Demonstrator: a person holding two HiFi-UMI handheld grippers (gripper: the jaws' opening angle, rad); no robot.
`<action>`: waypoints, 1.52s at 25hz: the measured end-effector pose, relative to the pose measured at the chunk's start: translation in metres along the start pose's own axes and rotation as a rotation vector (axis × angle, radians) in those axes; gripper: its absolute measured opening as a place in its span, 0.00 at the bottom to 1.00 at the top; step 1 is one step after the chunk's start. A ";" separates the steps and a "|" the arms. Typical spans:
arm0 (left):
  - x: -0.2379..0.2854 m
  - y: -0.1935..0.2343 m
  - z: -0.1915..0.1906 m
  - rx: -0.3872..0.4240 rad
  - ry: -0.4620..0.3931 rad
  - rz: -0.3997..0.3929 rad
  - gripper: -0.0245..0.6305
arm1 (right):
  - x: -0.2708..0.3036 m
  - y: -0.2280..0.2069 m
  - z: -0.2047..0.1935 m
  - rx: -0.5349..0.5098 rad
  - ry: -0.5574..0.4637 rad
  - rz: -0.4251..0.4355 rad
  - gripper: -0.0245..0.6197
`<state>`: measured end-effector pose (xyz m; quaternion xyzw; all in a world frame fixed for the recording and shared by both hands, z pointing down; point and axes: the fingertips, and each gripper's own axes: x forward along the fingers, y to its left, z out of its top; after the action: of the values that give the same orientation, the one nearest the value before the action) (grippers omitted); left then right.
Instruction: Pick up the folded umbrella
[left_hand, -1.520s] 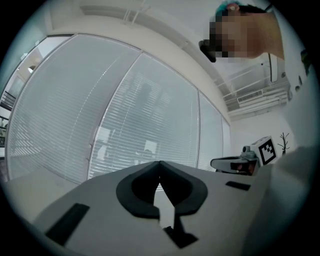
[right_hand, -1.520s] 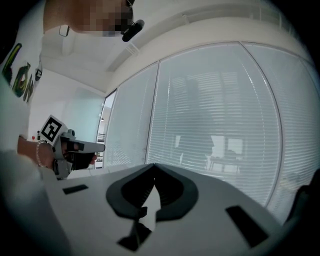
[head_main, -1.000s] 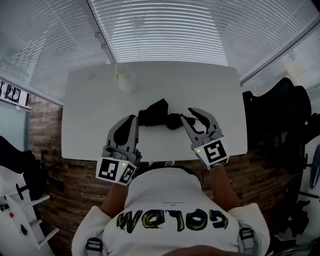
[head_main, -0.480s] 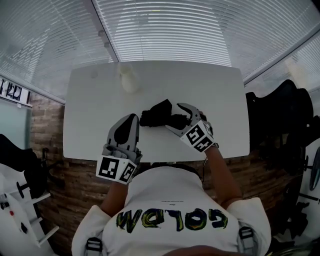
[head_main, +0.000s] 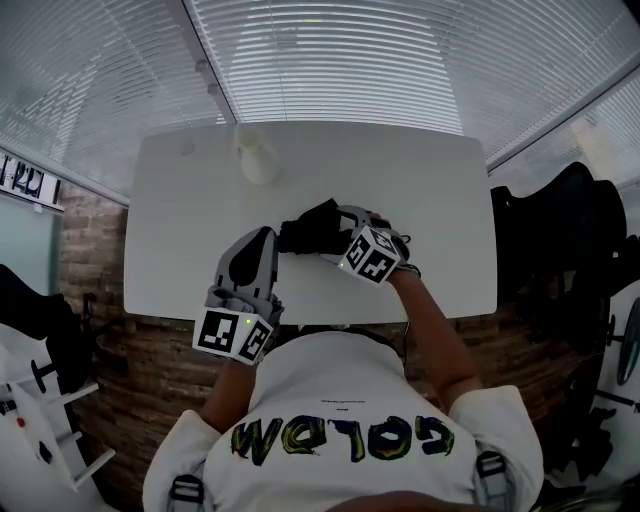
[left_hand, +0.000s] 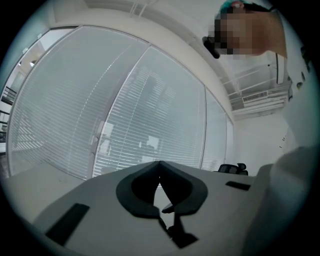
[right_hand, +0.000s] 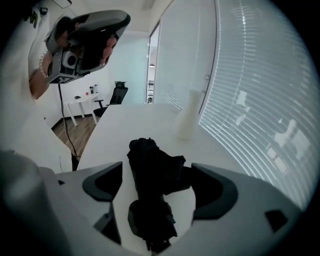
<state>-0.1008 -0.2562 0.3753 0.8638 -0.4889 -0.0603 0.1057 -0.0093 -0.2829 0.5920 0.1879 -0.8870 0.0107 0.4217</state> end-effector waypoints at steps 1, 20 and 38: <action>0.000 0.000 0.000 -0.004 0.001 0.002 0.05 | 0.004 0.002 -0.001 -0.018 0.017 0.012 0.68; -0.011 0.008 0.001 -0.010 -0.014 0.048 0.05 | 0.076 0.021 -0.044 -0.202 0.287 0.146 0.71; -0.009 0.007 0.003 -0.012 -0.017 0.039 0.05 | 0.084 0.041 -0.055 -0.204 0.308 0.246 0.42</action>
<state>-0.1122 -0.2520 0.3739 0.8529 -0.5062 -0.0685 0.1081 -0.0309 -0.2620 0.6967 0.0306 -0.8249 0.0011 0.5645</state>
